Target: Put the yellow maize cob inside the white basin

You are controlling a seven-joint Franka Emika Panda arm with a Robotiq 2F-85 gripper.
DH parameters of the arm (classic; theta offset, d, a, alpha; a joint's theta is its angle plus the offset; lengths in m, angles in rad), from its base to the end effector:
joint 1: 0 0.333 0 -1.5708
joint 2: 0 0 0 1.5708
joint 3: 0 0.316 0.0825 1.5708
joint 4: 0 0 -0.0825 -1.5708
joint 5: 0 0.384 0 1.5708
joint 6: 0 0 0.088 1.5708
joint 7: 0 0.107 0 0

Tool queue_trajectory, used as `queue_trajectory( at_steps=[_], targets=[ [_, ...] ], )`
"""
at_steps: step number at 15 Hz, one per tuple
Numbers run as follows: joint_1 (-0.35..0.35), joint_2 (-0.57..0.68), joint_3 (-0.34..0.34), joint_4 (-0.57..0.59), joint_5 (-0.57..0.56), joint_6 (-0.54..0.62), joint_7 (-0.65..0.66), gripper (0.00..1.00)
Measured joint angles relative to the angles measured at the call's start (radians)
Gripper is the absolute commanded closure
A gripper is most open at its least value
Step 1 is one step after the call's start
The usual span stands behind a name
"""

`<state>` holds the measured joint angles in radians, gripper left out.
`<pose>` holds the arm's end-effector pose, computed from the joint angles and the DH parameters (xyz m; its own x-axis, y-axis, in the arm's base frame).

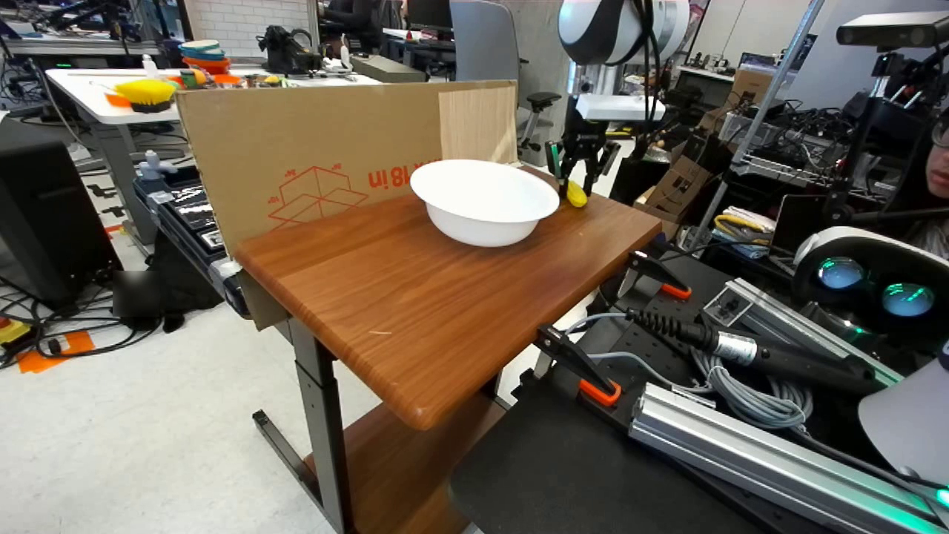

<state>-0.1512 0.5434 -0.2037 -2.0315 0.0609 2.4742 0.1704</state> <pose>0.5516 -0.2046 0.1721 0.8481 -0.5247 -0.0733 -0.5189 -0.8506 0.0851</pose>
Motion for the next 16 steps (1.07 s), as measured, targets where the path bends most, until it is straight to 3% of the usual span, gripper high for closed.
queue_trajectory(
  at_steps=[2,8,13,16],
  targets=[
    [0.0,-0.002,-0.001,0.0,0.0,0.014,0.0,0.92],
    [-0.006,-0.144,0.006,-0.046,0.007,0.027,-0.018,0.92],
    [0.013,-0.419,0.068,-0.22,0.008,0.074,-0.106,0.92],
    [0.059,-0.507,0.119,-0.318,0.008,0.119,-0.111,0.92]
  ],
)
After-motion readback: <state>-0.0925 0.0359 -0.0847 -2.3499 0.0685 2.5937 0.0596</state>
